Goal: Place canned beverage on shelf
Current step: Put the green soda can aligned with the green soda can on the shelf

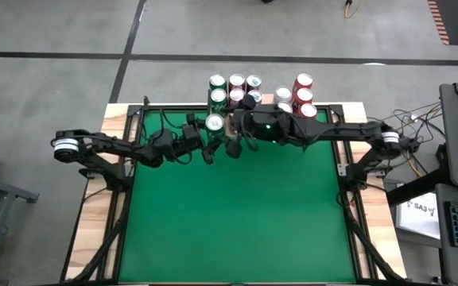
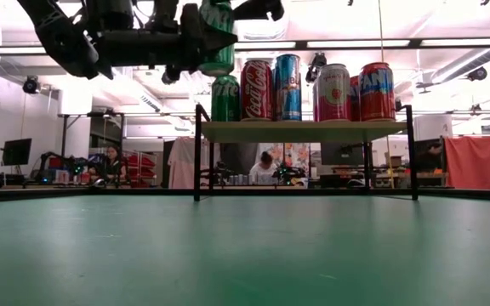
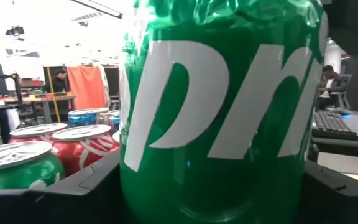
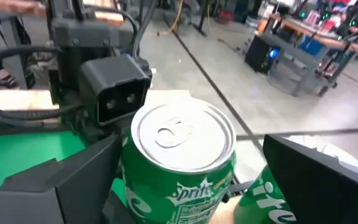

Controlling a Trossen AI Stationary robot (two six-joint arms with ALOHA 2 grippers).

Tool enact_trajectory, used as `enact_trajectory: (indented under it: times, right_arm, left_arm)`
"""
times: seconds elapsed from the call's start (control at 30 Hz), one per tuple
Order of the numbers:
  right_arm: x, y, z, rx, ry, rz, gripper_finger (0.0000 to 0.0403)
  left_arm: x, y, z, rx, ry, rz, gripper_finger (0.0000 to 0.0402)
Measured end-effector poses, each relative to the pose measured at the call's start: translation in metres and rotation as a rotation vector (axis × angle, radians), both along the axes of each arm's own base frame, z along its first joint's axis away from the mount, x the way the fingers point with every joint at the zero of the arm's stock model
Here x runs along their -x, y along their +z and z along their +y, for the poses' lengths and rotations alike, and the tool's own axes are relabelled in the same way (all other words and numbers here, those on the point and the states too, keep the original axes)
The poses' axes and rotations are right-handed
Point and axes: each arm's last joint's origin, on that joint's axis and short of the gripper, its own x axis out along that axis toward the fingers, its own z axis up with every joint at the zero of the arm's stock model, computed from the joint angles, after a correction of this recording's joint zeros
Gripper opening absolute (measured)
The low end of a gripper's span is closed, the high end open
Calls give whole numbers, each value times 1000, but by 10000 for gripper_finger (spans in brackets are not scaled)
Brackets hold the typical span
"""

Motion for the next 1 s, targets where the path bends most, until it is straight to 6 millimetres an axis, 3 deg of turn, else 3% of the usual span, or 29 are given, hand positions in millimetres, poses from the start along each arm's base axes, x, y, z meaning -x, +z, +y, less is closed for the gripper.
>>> enact_trajectory:
  times: [0.4, 0.5, 0.63, 1.0]
  right_arm:
    - [-25, 5, -9, -48, -11, 125, 382]
    - [-28, 7, -9, -64, -15, 146, 358]
    - [-30, 9, -9, -72, -13, 166, 295]
    - [-29, 16, -9, -81, -18, 167, 295]
  left_arm:
    - [0, 1, 0, -16, 10, 1, 286]
    - [0, 1, 0, -16, 10, 1, 287]
    - [0, 0, 0, -17, 11, 3, 288]
    - [0, 0, 0, 14, 2, -10, 289]
